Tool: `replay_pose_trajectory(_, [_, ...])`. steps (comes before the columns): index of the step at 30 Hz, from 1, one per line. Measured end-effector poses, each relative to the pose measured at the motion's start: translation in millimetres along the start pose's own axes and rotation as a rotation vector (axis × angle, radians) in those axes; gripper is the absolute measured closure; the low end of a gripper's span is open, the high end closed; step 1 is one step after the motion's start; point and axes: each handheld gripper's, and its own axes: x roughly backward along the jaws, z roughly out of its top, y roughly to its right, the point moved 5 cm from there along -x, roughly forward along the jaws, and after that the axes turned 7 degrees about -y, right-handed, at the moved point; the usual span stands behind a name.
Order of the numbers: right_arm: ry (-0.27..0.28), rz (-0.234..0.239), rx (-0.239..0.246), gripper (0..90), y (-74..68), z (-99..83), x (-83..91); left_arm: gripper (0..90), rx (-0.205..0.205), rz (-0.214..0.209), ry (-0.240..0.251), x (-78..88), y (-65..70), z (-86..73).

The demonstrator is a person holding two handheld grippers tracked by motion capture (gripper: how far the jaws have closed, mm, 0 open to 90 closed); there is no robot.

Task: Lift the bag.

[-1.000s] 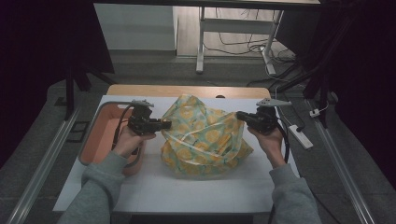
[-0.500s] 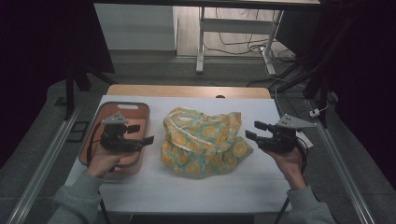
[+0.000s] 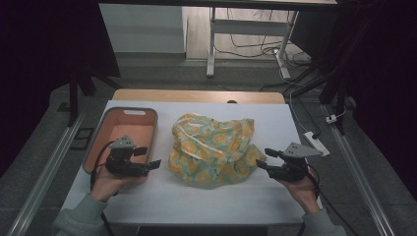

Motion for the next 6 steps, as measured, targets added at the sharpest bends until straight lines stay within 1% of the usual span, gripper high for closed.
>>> replay_pose_trajectory(2, [0.007,0.003,0.004,42.2,-1.6,2.0,1.4,23.2,0.0,-0.001,-0.002,-0.5,-0.7,0.0])
replay_pose_trajectory(4, [0.008,-0.009,0.012,42.2,-2.6,2.8,3.3,23.2,0.001,-0.001,-0.002,-1.2,-0.7,0.3])
replay_pose_trajectory(6, [0.012,-0.01,0.013,42.2,-3.2,2.5,4.6,23.1,0.0,-0.001,-0.004,-1.9,-0.2,0.6])
